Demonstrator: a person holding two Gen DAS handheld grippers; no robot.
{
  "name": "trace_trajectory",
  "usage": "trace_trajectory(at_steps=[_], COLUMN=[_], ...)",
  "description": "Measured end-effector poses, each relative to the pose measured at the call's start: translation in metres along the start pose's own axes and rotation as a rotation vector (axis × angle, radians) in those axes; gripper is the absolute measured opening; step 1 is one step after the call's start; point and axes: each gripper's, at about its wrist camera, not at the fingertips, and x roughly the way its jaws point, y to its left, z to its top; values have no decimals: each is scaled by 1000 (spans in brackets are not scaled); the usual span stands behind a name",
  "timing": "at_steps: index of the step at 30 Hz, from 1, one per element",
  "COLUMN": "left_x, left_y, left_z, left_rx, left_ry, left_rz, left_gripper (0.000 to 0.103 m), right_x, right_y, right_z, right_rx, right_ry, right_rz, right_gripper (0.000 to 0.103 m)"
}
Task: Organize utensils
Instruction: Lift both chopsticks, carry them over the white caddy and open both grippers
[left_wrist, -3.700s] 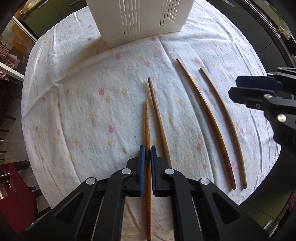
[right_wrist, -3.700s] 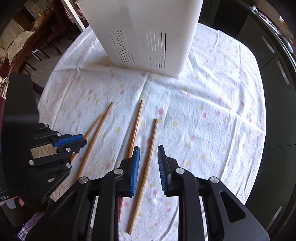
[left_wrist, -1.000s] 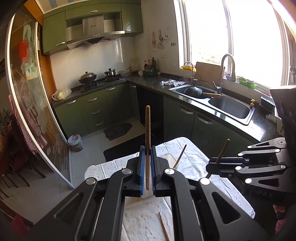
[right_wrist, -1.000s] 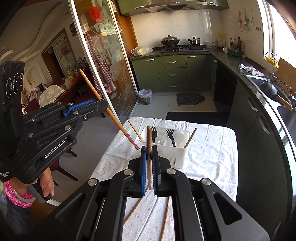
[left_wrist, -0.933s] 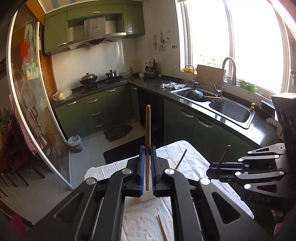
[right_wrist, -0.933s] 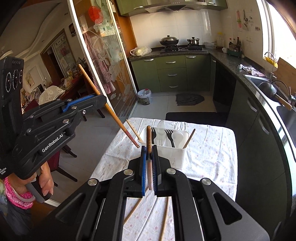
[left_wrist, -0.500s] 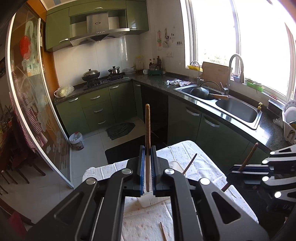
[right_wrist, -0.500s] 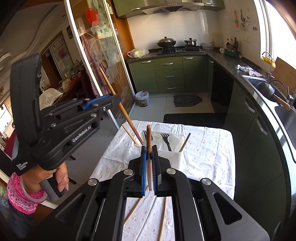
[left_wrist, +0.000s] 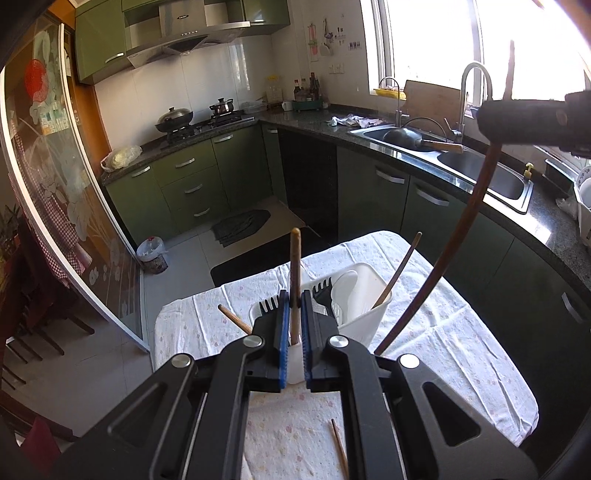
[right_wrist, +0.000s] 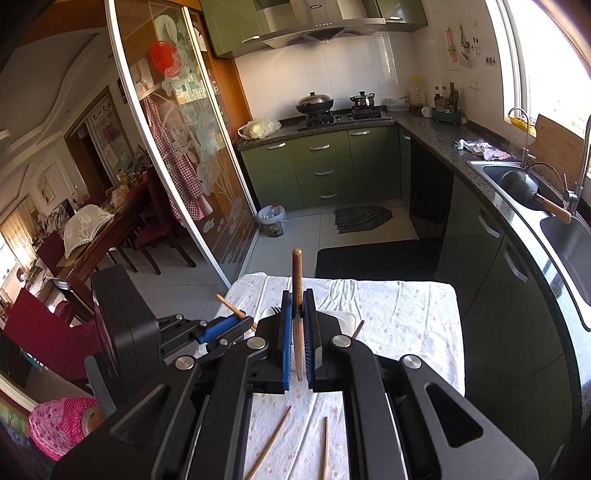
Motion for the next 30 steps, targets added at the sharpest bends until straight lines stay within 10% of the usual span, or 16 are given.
trace_trajectory(at_steps=[12,30], left_x=[13,2], left_y=[4,-1], left_z=[-15,-21], left_rx=[1,17], left_ry=[36,-1], left_rz=[-7,5], left_gripper=[17,20], right_x=[4,98], right_y=[-8,-25], right_z=[35,0], right_rx=[26,-13], right_ry=[-89,-16], right_rz=[-32,-79], right_gripper=[7,7])
